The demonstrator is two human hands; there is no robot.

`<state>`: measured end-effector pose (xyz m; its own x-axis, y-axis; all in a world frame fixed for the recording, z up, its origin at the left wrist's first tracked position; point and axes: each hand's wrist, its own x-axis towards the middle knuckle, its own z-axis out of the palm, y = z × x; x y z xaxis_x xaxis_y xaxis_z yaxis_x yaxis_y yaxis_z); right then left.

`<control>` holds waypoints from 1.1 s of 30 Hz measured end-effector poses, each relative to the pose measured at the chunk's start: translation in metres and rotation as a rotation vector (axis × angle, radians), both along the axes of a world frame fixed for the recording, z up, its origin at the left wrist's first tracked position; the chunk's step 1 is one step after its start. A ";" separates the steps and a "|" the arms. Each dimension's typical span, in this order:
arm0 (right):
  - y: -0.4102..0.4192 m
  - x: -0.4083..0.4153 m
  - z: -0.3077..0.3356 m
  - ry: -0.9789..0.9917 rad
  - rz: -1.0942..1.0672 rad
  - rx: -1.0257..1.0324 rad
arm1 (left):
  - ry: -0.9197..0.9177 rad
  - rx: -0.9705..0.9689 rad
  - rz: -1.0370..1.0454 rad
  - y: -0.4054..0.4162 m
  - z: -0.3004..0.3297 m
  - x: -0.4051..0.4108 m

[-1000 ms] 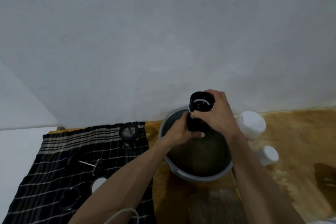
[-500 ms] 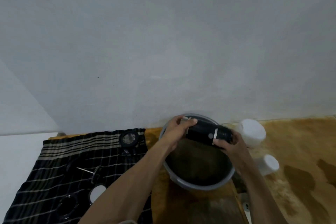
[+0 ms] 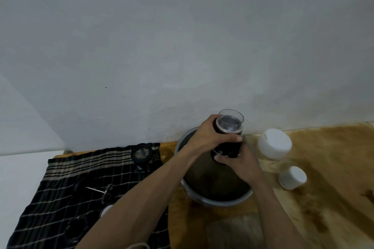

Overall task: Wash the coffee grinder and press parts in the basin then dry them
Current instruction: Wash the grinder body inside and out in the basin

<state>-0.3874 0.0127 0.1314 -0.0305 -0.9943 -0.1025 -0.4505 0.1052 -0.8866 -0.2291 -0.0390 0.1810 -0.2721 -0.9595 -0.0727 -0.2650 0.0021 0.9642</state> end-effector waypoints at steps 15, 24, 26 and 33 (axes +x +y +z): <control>-0.013 0.014 0.029 0.043 0.035 -0.067 | -0.081 -0.149 0.029 0.005 0.028 0.011; -0.012 0.013 0.014 0.044 -0.018 -0.068 | -0.060 -0.151 0.026 -0.001 0.013 0.010; -0.015 0.012 0.016 0.015 -0.038 -0.088 | -0.023 -0.144 0.021 -0.005 0.016 0.010; -0.009 0.015 0.004 0.129 0.042 0.019 | -0.131 -0.101 -0.011 -0.005 -0.005 0.011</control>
<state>-0.3728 0.0036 0.1353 -0.0033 -0.9928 -0.1197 -0.5652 0.1006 -0.8188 -0.2182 -0.0444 0.1765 -0.2775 -0.9607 -0.0116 -0.3878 0.1009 0.9162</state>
